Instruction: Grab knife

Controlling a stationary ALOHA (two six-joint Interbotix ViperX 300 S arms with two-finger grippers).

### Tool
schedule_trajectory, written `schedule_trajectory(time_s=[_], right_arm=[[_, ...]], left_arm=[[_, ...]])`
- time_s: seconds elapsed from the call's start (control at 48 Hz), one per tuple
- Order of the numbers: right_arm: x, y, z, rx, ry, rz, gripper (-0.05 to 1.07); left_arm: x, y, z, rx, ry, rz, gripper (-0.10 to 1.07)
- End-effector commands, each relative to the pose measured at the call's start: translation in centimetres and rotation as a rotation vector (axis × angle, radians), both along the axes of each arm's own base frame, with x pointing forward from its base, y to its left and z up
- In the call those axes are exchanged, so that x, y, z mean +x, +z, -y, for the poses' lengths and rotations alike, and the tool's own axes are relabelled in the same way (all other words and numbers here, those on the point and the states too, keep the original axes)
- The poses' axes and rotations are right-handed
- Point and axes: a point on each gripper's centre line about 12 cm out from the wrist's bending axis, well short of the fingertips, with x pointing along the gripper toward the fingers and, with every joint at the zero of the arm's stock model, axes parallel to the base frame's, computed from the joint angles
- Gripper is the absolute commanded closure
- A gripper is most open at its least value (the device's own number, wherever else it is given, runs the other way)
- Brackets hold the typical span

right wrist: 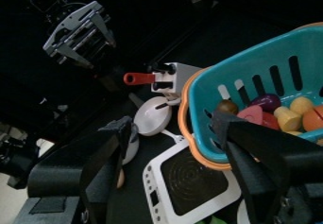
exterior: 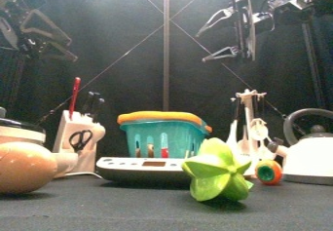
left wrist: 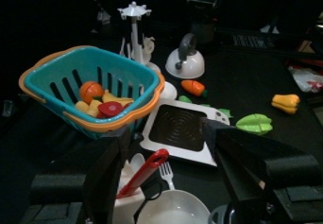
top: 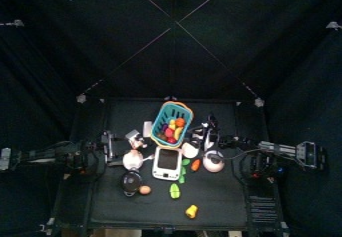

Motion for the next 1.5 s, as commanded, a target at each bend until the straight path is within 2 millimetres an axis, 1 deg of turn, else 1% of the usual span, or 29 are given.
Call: schedule_trajectory(time_s=[0.0, 0.125, 0.208, 0.312, 0.438, 0.583, 0.708, 0.854, 0.958, 1.146, 1.479], right_arm=[[0.1, 0.9, 0.0, -0.003, 0.002, 0.025, 0.04], [0.1, 1.1, -0.2, -0.006, 0.013, 0.032, 0.04], [0.4, 1.5, -0.8, -0.001, 0.032, 0.043, 0.04], [0.9, 2.8, -1.5, 0.038, 0.044, 0.08, 0.04], [1.1, 3.7, -1.4, 0.12, 0.004, 0.109, 0.04], [1.5, 3.0, -2.0, 0.142, 0.015, 0.09, 0.04], [2.1, 2.7, -2.7, 0.14, 0.037, 0.074, 0.04], [2.1, 2.3, -2.6, 0.131, 0.035, 0.061, 0.04], [2.0, 2.1, -2.5, 0.13, 0.026, 0.053, 0.04], [1.9, 1.8, -2.3, 0.129, 0.016, 0.043, 0.04], [1.9, 1.4, -2.0, 0.131, 0.008, 0.033, 0.04]], left_arm=[[0.1, 0.3, 0.0, 0.0, -0.004, -0.004, 0.03], [0.2, -0.1, 0.1, -0.005, -0.01, -0.037, 0.03], [0.3, -0.4, 0.1, -0.009, -0.012, -0.054, 0.03], [0.4, -0.8, 0.1, -0.014, -0.014, -0.075, 0.03], [0.6, -0.9, 0.0, -0.013, -0.015, -0.086, 0.03], [0.7, -1.3, 0.0, 0.017, -0.019, -0.108, 0.03], [0.9, -1.9, -0.3, 0.117, -0.035, -0.156, 0.03], [1.3, -2.7, -0.6, 0.224, -0.056, -0.217, 0.03], [1.6, -3.0, -0.7, 0.271, -0.065, -0.232, 0.03], [2.1, -2.9, -0.8, 0.298, -0.064, -0.192, 0.04], [2.5, -4.4, -0.4, 0.289, -0.09, -0.202, 0.05]])
